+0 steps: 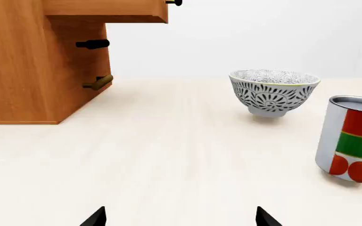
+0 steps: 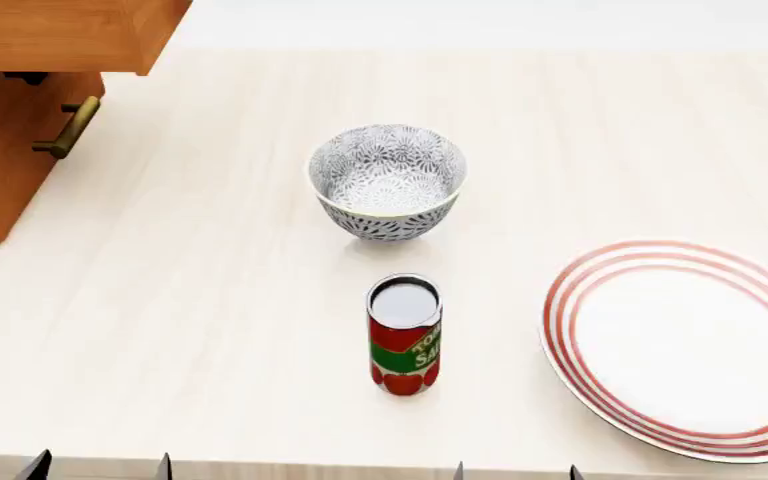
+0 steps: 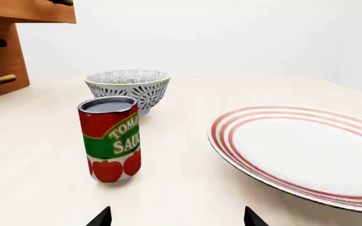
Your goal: Put the ketchup in the top drawer of the cabinet.
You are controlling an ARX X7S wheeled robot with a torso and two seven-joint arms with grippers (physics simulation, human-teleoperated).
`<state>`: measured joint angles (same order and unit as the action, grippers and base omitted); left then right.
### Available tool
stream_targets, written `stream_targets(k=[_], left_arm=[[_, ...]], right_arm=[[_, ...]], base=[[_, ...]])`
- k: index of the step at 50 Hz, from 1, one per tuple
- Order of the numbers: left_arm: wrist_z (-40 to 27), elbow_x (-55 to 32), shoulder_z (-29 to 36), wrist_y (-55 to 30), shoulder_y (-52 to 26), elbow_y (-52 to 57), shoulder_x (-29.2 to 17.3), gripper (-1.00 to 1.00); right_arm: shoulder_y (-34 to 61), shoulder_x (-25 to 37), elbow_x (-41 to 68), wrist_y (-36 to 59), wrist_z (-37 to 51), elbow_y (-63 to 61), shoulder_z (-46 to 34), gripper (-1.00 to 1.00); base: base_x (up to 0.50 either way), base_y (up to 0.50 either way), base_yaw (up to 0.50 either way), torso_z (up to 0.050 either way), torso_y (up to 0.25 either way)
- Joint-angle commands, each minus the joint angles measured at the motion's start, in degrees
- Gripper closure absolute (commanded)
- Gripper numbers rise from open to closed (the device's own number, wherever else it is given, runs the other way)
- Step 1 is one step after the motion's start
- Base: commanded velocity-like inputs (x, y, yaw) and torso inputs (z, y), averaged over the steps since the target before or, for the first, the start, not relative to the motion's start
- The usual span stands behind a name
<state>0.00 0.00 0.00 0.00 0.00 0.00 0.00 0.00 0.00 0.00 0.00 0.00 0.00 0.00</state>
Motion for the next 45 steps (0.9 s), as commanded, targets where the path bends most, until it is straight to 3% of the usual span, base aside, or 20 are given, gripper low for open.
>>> stream_targets(k=[1,3,6,18,25,36,45], left_arm=[[-2.07,-1.76,2.07,0.25,0.01,-0.18,-1.76,-1.0],[-2.46,-2.18,2.29,0.09,0.74,2.03,-2.17,-1.0],[-3.14,-2.52,2.64,-6.89,1.99,11.74,-3.07,-1.0],[-4.95,-3.67,2.43,-18.25,0.87,26.2,-5.24,-1.0],[-5.59,-4.76,2.43,-22.45,2.29,34.6,-6.17,-1.0],[-6.39,-5.14,3.82,-23.26,2.68,37.2,-6.99,-1.0],[-6.8,-5.63,4.24,-23.08,1.91,36.02,-7.6,-1.0]], right_arm=[[0.19,1.02,1.02,-0.65,1.31,0.81,-1.33,-1.0],[-0.5,1.51,2.26,1.18,1.59,-2.03,-1.55,-1.0],[-2.17,2.98,2.34,7.42,2.28,-12.53,-1.71,-1.0],[-0.83,5.55,5.64,21.13,2.84,-31.8,-1.16,-1.0],[-0.86,6.43,4.97,22.55,4.24,-35.39,-1.34,-1.0],[-1.07,7.17,5.85,22.76,4.94,-36.06,-1.82,-1.0],[-1.24,7.52,6.03,20.73,5.31,-33.86,-2.64,-1.0]], base=[[0.0,0.0,0.0,0.0,0.0],[0.0,0.0,0.0,0.0,0.0],[0.0,0.0,0.0,0.0,0.0],[0.0,0.0,0.0,0.0,0.0],[0.0,0.0,0.0,0.0,0.0],[0.01,0.0,0.0,0.0,0.0],[0.49,0.0,0.0,0.0,0.0]])
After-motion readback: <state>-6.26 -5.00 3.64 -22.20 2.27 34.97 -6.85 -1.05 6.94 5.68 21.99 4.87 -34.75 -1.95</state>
